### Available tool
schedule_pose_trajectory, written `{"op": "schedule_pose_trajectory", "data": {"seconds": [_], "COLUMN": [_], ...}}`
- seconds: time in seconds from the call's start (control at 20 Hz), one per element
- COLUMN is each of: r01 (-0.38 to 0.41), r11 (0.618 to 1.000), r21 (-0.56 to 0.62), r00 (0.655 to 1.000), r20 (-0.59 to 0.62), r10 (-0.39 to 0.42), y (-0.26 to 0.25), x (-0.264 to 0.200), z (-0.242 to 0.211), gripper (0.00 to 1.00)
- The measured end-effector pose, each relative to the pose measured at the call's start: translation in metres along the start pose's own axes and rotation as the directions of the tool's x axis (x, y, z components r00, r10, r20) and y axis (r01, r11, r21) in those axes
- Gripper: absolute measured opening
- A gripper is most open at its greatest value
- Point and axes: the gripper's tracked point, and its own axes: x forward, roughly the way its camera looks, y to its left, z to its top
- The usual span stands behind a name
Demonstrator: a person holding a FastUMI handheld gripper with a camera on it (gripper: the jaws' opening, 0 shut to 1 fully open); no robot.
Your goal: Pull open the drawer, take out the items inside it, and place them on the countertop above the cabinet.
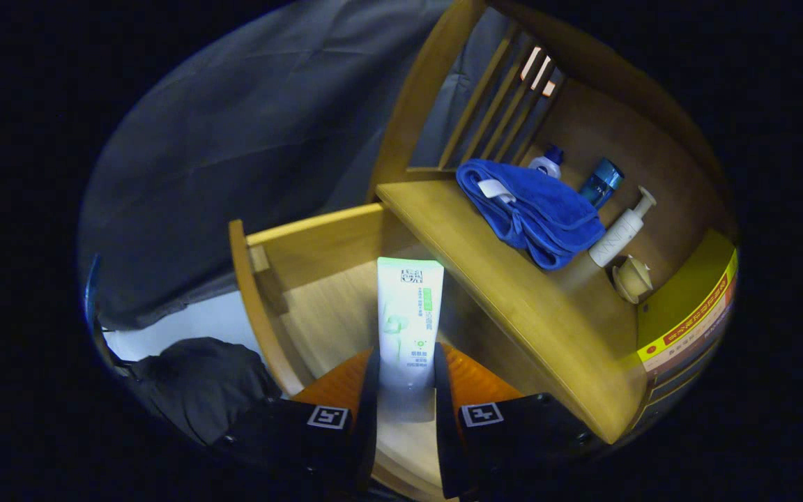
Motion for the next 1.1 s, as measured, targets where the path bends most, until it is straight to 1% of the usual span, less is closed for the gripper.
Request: {"op": "schedule_pose_trajectory", "data": {"seconds": [0.1, 0.2, 0.25, 0.35, 0.45, 0.55, 0.6, 0.65, 0.75, 0.8, 0.95, 1.05, 1.1], "r01": [0.003, 0.037, 0.077, 0.205, 0.339, 0.433, 0.465, 0.484, 0.511, 0.521, 0.543, 0.549, 0.547], "r11": [1.0, 0.996, 0.99, 0.963, 0.905, 0.829, 0.793, 0.764, 0.716, 0.7, 0.648, 0.618, 0.612], "r21": [0.01, 0.085, 0.118, 0.174, 0.259, 0.353, 0.394, 0.427, 0.476, 0.489, 0.534, 0.563, 0.571], "r00": [0.999, 0.992, 0.984, 0.957, 0.913, 0.867, 0.849, 0.837, 0.828, 0.825, 0.821, 0.816, 0.814], "r20": [0.052, 0.121, 0.148, 0.171, 0.143, 0.088, 0.058, 0.028, -0.048, -0.079, -0.173, -0.2, -0.191], "r10": [-0.004, -0.047, -0.095, -0.235, -0.383, -0.49, -0.526, -0.546, -0.559, -0.56, -0.544, -0.543, -0.549], "y": [0.001, -0.011, -0.028, -0.081, -0.14, -0.189, -0.209, -0.22, -0.241, -0.249, -0.251, -0.253, -0.253], "x": [-0.011, -0.024, -0.03, -0.042, -0.044, -0.041, -0.034, -0.032, -0.013, 0.002, 0.028, 0.036, 0.035], "z": [0.012, 0.03, 0.039, 0.05, 0.049, 0.041, 0.034, 0.029, 0.008, -0.005, -0.032, -0.04, -0.039], "gripper": [0.45, 0.45, 0.45, 0.45, 0.45, 0.45, 0.45, 0.45, 0.45, 0.45, 0.45, 0.46, 0.48]}}
